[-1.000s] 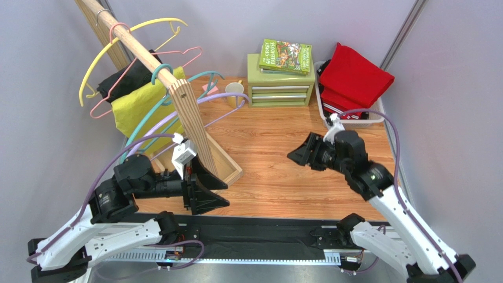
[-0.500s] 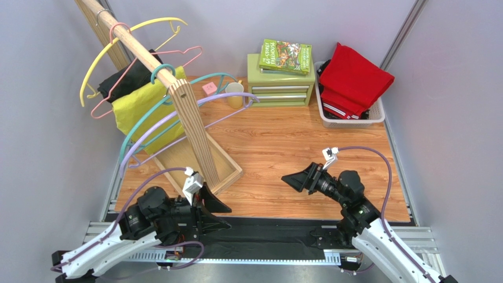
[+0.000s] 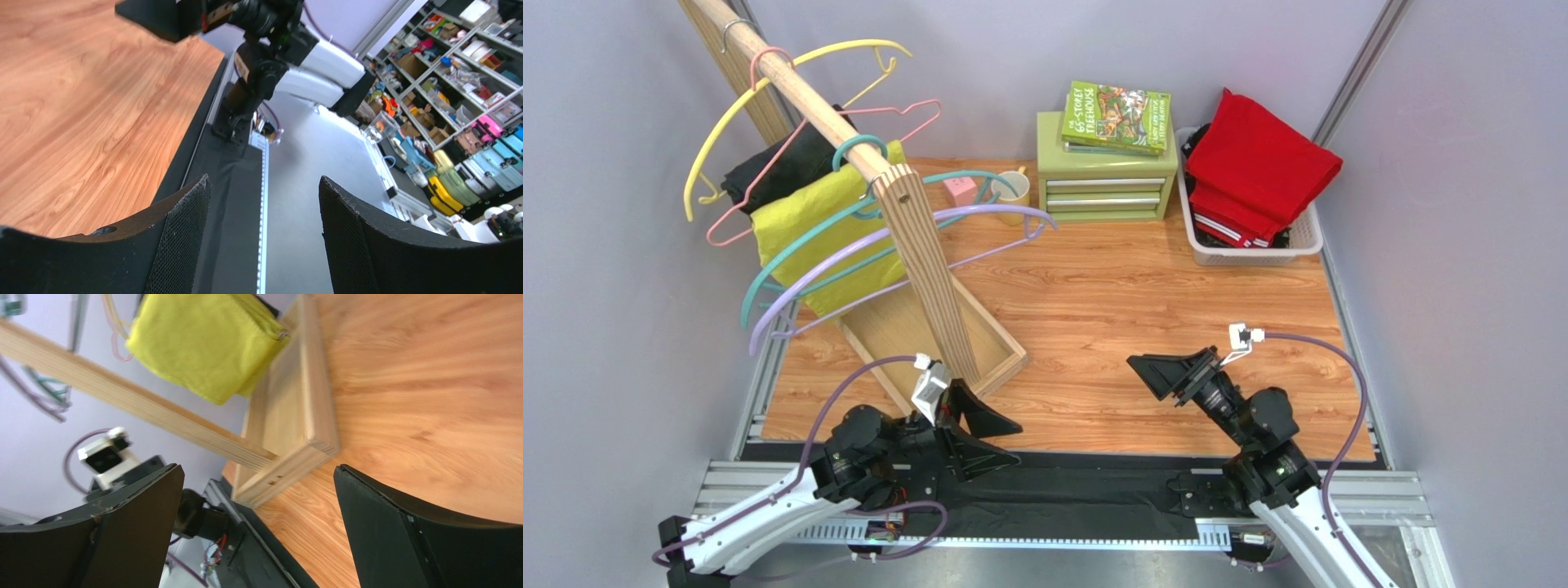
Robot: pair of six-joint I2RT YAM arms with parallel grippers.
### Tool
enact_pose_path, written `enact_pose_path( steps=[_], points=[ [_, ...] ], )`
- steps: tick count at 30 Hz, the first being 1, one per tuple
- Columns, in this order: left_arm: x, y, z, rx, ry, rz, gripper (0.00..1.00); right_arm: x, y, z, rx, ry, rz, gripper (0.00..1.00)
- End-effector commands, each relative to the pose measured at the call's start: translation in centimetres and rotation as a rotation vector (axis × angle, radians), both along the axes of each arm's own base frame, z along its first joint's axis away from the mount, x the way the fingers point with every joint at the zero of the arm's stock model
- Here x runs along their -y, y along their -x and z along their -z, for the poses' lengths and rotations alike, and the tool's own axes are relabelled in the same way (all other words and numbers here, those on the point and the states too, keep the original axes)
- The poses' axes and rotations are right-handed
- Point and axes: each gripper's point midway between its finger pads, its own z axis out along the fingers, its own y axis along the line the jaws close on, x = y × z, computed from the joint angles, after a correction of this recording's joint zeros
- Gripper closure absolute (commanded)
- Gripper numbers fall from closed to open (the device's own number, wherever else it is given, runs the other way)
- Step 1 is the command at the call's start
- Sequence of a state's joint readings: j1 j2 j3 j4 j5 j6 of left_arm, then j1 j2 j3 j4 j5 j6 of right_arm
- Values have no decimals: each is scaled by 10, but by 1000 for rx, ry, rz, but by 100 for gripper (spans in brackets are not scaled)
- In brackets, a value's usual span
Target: Remove the trousers from the hanger
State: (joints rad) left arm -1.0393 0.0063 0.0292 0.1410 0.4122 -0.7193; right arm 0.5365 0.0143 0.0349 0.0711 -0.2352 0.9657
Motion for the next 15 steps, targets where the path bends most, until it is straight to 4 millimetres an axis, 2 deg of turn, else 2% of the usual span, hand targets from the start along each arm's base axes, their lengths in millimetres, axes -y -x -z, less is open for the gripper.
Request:
enact_pose_path(
  steps=[1, 6, 11, 15],
  points=[
    [4, -7, 20, -8, 58, -29, 28, 16, -15, 99, -234, 163, 131, 0],
    [4, -9, 21, -34, 53, -41, 28, 21, -16, 111, -289, 178, 162, 0],
    [4, -14, 33, -69, 7, -71, 27, 22, -17, 112, -288, 183, 165, 0],
    [4, -13, 30, -83, 20, -66, 27, 21, -16, 111, -286, 180, 164, 0]
  ],
)
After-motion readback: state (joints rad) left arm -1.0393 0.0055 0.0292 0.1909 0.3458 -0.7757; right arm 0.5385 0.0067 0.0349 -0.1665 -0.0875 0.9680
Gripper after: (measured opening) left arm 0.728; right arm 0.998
